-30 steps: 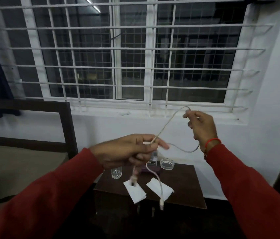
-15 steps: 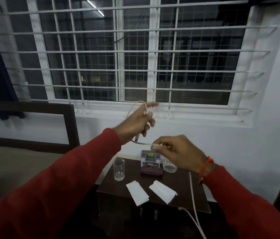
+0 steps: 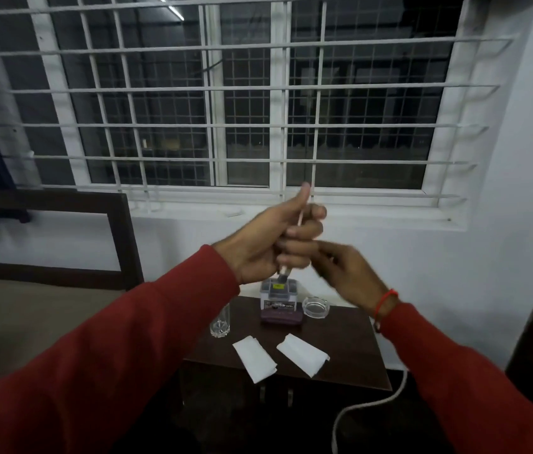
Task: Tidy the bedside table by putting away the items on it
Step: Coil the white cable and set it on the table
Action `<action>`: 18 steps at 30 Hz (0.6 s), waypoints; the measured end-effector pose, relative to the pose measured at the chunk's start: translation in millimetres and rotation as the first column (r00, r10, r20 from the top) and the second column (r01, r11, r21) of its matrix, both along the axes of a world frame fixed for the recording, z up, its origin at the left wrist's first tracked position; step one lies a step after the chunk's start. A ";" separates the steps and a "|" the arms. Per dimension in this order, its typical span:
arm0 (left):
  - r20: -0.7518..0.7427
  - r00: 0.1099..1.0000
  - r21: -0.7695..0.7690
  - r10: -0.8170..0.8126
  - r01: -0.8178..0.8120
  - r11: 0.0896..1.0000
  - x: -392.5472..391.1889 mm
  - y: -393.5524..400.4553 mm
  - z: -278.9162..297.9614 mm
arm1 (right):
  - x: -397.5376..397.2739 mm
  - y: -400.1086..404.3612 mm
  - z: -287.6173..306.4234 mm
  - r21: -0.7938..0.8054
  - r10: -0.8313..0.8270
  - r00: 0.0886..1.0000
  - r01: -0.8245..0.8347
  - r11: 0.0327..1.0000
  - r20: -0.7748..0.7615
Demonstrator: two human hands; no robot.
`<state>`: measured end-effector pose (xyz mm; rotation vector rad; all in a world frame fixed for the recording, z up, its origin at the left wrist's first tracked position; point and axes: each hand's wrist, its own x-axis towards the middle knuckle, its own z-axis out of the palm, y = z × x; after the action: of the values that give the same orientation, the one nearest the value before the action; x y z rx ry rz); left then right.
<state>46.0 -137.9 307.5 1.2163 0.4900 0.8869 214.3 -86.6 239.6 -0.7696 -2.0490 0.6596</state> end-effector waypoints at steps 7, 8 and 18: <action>-0.183 0.783 0.412 0.595 -0.489 0.769 -16.0 29.5 -14.4 | -10.9 -30.3 2.0 0.101 0.023 0.953 -0.056 0.993 0.301; -0.233 0.749 0.462 0.620 -0.476 0.749 -17.7 30.8 -19.0 | -8.7 -31.8 7.6 0.131 0.003 0.953 -0.045 0.990 0.303; -0.613 0.624 0.513 0.485 -0.153 0.845 -5.0 21.4 -40.0 | 2.3 -34.8 35.5 0.186 -0.048 0.971 0.004 0.983 0.234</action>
<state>41.0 -116.5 267.5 1.9352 1.2611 0.8020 216.6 -121.4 275.1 -0.7962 -2.2755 0.3686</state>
